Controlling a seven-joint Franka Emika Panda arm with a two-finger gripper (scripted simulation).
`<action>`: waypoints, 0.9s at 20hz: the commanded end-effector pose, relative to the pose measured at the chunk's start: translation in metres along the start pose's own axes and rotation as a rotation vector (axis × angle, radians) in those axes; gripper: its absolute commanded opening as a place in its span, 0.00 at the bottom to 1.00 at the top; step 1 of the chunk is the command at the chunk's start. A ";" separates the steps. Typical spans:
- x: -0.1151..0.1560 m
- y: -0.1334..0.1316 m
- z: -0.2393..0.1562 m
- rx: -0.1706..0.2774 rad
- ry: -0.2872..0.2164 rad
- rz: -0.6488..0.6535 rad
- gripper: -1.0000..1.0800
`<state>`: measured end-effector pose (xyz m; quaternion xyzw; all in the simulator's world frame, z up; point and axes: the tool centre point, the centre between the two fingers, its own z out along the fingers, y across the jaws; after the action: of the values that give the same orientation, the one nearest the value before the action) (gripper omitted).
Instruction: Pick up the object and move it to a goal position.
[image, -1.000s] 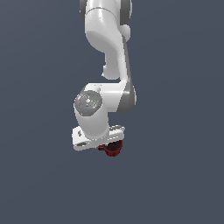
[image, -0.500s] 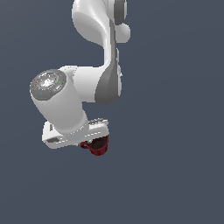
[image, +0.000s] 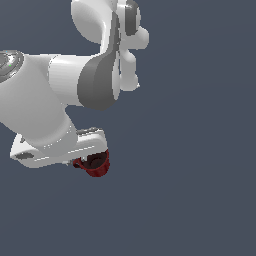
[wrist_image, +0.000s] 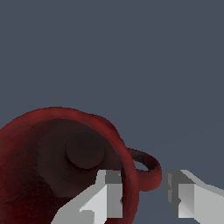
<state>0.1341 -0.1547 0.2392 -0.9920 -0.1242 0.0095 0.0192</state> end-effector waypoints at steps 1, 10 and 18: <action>0.001 0.008 -0.012 -0.001 0.003 -0.001 0.00; 0.003 0.025 -0.032 -0.001 0.003 -0.001 0.00; 0.003 0.030 -0.037 -0.001 0.003 -0.001 0.00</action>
<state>0.1449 -0.1838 0.2719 -0.9920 -0.1245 0.0100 0.0195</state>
